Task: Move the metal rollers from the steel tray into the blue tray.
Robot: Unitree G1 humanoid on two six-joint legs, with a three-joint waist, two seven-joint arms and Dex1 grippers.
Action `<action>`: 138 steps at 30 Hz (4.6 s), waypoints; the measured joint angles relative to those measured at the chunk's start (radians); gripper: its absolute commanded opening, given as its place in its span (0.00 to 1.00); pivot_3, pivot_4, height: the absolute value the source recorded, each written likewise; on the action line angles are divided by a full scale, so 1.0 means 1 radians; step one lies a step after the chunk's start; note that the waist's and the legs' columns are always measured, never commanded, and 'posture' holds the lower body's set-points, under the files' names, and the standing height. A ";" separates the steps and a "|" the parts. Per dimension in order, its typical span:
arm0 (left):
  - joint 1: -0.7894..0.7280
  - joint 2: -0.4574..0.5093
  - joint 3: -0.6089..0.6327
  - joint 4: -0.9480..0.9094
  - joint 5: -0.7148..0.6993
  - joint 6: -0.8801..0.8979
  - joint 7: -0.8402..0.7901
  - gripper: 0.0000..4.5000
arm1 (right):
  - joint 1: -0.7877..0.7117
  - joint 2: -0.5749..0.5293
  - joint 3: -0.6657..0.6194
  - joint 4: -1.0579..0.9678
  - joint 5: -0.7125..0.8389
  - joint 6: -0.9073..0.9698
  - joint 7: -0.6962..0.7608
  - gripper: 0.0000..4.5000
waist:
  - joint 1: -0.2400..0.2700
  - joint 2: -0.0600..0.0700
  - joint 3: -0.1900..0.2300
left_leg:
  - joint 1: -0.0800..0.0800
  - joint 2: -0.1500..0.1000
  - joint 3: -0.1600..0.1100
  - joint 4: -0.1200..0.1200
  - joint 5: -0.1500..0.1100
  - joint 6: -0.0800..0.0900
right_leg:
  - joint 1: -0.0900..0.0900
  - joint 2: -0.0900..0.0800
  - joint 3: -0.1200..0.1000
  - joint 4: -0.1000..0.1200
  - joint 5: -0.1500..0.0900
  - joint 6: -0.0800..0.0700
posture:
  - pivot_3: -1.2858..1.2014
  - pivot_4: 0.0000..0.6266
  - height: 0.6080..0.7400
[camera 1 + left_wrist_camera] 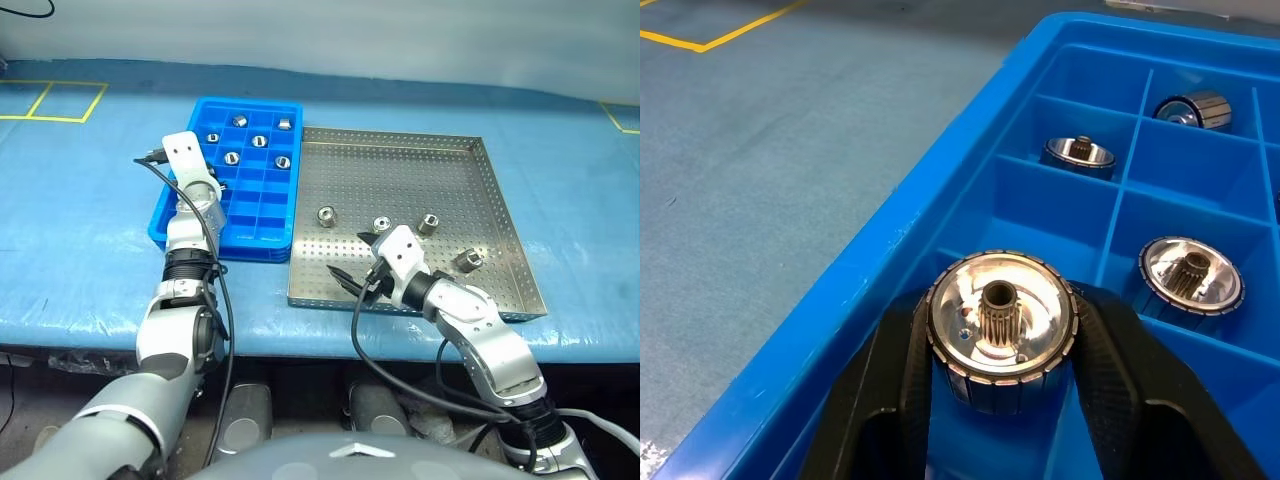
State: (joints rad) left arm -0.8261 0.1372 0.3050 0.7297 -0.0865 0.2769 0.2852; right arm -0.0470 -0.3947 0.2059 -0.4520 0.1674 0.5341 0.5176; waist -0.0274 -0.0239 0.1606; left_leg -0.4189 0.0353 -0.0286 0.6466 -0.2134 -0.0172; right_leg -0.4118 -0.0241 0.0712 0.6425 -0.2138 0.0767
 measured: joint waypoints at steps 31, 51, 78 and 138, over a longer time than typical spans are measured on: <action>0.071 -0.176 -0.572 -0.355 0.137 0.243 -0.436 0.95 | 0.092 0.022 -0.066 -0.072 0.024 0.014 -0.081 1.00 | -0.068 0.001 0.000 | 0.001 0.000 0.002 0.001 0.000 0.000 | 0.000 0.001 0.004 0.001 -0.001 0.000 | 0.45 0.24 1.00; 0.317 -0.257 -0.465 -0.653 0.144 0.593 -0.284 0.68 | 0.102 0.022 -0.083 -0.072 0.021 0.011 -0.101 1.00 | -0.096 0.001 0.000 | 0.003 0.000 0.003 0.001 0.000 0.001 | 0.000 0.001 0.005 0.002 -0.003 -0.003 | 0.45 0.24 1.00; 0.329 -0.291 -0.424 -0.706 0.107 0.556 -0.294 0.73 | 0.096 0.021 -0.075 -0.061 0.008 -0.001 -0.096 1.00 | -0.093 0.002 0.000 | 0.002 0.000 0.003 0.001 0.000 0.001 | 0.000 0.001 0.006 0.001 -0.002 -0.003 | 0.46 0.24 1.00; 0.202 -0.269 -0.264 -0.387 -0.074 0.364 -0.184 0.24 | 0.093 0.024 -0.056 -0.057 -0.002 -0.001 -0.103 1.00 | -0.096 0.006 -0.004 | 0.005 -0.004 0.003 0.001 0.000 0.001 | 0.003 0.000 0.009 0.001 -0.002 -0.001 | 0.45 0.24 1.00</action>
State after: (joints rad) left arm -0.6240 -0.1322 0.0410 0.3428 -0.1606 0.6411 0.1014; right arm 0.0458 -0.3709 0.1495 -0.5088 0.1653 0.5328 0.4148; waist -0.1233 -0.0175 0.1563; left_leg -0.4138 0.0317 -0.0258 0.6474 -0.2138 -0.0163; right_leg -0.4092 -0.0241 0.0803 0.6431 -0.2158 0.0754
